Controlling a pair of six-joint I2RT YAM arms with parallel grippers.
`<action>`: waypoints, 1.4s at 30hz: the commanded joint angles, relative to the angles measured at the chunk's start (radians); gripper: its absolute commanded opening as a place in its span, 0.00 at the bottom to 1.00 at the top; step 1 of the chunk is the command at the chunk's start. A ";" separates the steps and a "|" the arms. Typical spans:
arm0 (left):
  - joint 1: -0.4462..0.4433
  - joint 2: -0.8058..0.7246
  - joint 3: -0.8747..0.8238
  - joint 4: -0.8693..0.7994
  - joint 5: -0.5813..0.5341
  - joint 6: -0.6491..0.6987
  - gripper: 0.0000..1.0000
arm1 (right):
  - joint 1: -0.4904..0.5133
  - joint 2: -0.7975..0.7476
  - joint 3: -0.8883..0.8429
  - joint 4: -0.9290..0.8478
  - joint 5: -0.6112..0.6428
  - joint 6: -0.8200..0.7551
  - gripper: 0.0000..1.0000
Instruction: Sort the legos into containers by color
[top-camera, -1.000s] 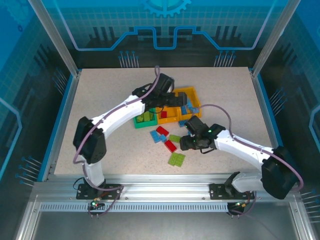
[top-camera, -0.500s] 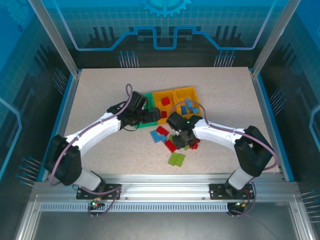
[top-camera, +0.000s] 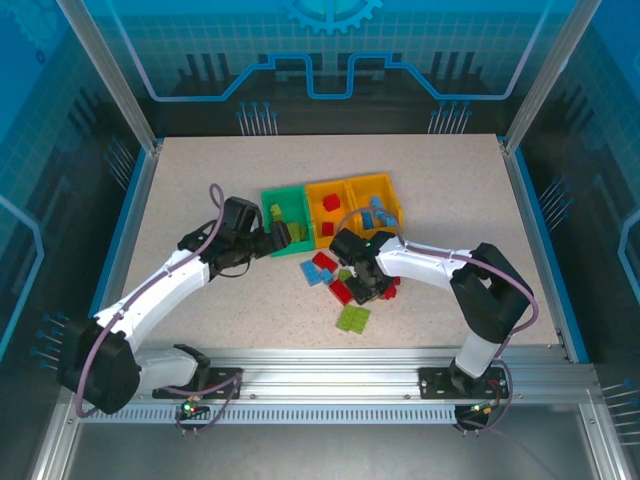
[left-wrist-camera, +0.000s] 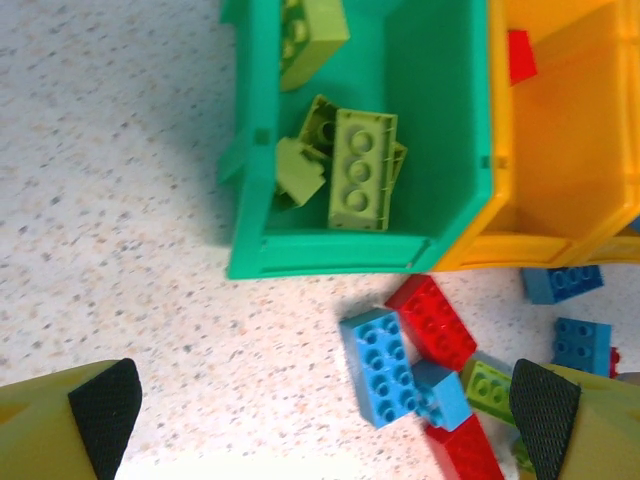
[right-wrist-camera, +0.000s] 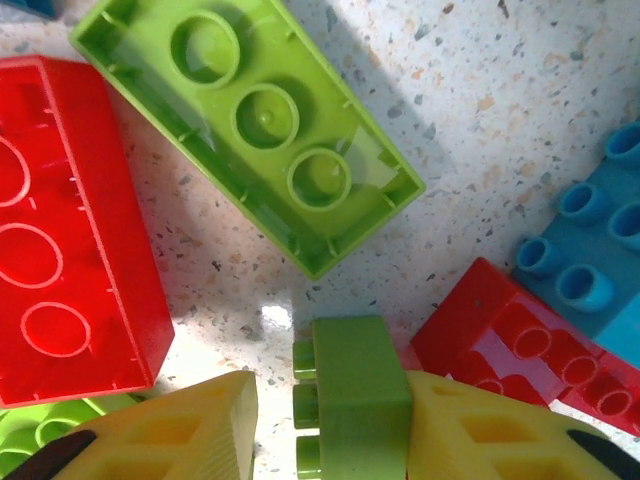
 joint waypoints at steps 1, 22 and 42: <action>0.023 -0.050 -0.032 -0.032 -0.013 -0.021 0.99 | 0.011 0.015 0.026 -0.031 -0.010 -0.005 0.37; 0.075 -0.201 -0.178 -0.078 -0.047 -0.049 0.99 | -0.055 -0.044 0.333 0.038 -0.287 0.146 0.21; 0.084 -0.216 -0.240 -0.116 0.008 -0.060 0.99 | -0.107 0.594 1.068 -0.020 -0.412 0.398 0.30</action>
